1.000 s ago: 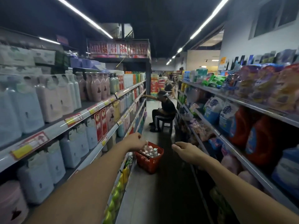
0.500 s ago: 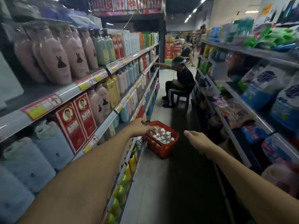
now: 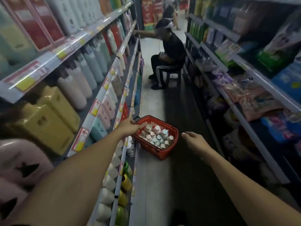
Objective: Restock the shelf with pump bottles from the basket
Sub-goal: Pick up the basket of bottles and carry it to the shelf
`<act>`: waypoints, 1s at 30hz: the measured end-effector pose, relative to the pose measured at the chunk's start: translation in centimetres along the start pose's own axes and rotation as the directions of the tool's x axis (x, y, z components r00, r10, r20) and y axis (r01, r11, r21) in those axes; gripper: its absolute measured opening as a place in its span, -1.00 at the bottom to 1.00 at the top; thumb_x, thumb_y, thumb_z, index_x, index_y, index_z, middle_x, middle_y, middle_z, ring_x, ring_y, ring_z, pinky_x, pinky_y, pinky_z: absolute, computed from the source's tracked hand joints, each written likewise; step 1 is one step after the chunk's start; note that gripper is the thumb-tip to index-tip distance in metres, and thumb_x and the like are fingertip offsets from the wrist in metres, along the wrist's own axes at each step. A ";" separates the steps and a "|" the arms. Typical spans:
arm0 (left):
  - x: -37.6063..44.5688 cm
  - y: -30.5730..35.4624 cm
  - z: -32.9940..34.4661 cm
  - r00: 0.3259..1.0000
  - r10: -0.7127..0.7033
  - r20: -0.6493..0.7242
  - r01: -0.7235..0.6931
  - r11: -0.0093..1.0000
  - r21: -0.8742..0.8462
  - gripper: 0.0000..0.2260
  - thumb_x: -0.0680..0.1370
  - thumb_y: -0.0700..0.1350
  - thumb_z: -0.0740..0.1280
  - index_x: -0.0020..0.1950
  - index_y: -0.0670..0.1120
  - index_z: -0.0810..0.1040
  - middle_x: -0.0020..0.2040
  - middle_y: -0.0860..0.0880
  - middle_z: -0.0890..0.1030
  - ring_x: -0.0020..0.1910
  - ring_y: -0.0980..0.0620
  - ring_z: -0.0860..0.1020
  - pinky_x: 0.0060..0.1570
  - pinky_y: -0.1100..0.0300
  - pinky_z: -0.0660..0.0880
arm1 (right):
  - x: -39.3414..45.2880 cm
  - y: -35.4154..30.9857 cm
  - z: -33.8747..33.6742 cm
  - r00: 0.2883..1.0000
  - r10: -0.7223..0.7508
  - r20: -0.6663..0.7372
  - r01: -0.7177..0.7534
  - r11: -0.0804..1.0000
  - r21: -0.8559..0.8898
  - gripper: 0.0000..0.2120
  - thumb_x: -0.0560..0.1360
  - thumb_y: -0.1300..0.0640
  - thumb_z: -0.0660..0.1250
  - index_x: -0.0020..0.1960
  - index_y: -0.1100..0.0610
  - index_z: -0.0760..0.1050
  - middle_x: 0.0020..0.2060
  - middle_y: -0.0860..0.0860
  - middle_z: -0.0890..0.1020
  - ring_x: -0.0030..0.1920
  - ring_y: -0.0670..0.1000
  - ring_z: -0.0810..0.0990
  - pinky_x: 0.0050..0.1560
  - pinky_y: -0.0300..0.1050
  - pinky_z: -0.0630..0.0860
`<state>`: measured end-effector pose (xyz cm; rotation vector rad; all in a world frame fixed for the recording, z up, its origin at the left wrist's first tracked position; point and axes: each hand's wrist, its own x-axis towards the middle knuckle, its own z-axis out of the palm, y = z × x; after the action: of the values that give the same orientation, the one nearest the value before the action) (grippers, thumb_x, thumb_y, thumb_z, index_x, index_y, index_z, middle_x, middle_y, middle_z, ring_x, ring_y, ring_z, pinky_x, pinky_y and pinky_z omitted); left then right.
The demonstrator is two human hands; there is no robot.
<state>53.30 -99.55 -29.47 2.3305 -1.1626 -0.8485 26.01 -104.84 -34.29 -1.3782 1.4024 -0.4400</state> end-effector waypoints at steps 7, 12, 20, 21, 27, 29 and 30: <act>24.9 0.4 3.9 0.997 -0.075 0.035 0.075 0.997 0.014 -0.89 0.54 -0.05 0.38 -0.03 -0.03 0.48 0.00 -0.08 0.51 -0.02 -0.06 0.48 0.02 0.11 0.39 | 24.1 0.7 3.1 0.984 0.177 -0.032 -0.173 0.980 0.098 -0.58 0.56 -0.09 0.27 0.33 0.09 0.53 0.04 0.06 0.66 0.04 0.08 0.64 0.05 0.04 0.61; 42.7 -1.7 7.4 0.976 -0.209 0.064 0.205 0.976 0.066 -0.71 0.50 -0.09 0.39 0.19 -0.01 0.42 0.06 -0.06 0.51 0.01 -0.10 0.53 0.06 0.00 0.50 | 39.9 3.3 5.9 0.919 0.394 0.012 -0.390 0.904 0.173 -0.53 0.50 -0.10 0.30 0.36 0.05 0.49 0.12 0.07 0.67 0.14 0.12 0.64 0.25 0.17 0.56; 61.9 -9.2 14.7 0.954 -0.244 0.176 0.198 0.950 0.243 -0.85 0.48 -0.11 0.39 -0.03 -0.02 0.44 -0.02 -0.13 0.61 -0.03 -0.14 0.58 -0.04 0.06 0.49 | 54.2 10.7 11.8 0.740 0.662 -0.116 -0.607 0.733 0.306 -0.67 0.52 -0.01 0.29 0.28 -0.04 0.49 0.08 0.07 0.66 0.07 0.11 0.64 0.22 0.14 0.56; 64.2 -10.7 15.7 0.952 -0.246 0.182 0.190 0.942 0.278 -0.83 0.47 -0.10 0.39 0.01 -0.08 0.48 0.00 -0.13 0.61 -0.01 -0.15 0.57 -0.01 0.06 0.49 | 55.7 12.0 12.9 0.716 0.685 -0.135 -0.620 0.712 0.329 -0.59 0.51 -0.01 0.30 0.34 0.01 0.48 0.10 0.05 0.64 0.11 0.11 0.62 0.23 0.09 0.54; 74.2 -18.0 21.7 0.958 -0.218 0.183 0.139 0.919 0.368 -0.75 0.47 -0.11 0.41 0.14 -0.12 0.58 0.03 -0.13 0.64 0.03 -0.17 0.61 -0.01 0.10 0.49 | 62.4 19.7 19.3 0.568 0.771 -0.289 -0.659 0.636 0.400 -0.49 0.50 0.00 0.32 0.42 0.12 0.42 0.27 0.19 0.57 0.27 0.24 0.54 0.34 0.09 0.46; 76.7 -20.4 23.2 0.960 -0.227 0.165 0.139 0.895 0.423 -0.71 0.46 -0.07 0.40 0.16 -0.10 0.59 0.08 -0.15 0.63 0.07 -0.20 0.60 0.07 0.04 0.54 | 63.5 22.3 21.4 0.518 0.797 -0.312 -0.677 0.605 0.420 -0.45 0.48 -0.02 0.32 0.44 0.11 0.39 0.29 0.22 0.56 0.28 0.28 0.54 0.35 0.11 0.45; 77.8 -21.5 23.9 0.959 -0.240 0.153 0.152 0.886 0.437 -0.71 0.43 -0.05 0.39 0.14 -0.07 0.58 0.11 -0.16 0.62 0.10 -0.22 0.60 0.12 0.00 0.55 | 63.8 23.4 22.7 0.495 0.804 -0.330 -0.676 0.595 0.435 -0.43 0.45 -0.05 0.31 0.43 0.09 0.39 0.27 0.21 0.57 0.27 0.27 0.55 0.34 0.12 0.46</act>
<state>86.11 -152.49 -86.06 2.8084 -1.3164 -1.0084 49.07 -145.67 -88.47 -0.3113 2.1361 -0.3658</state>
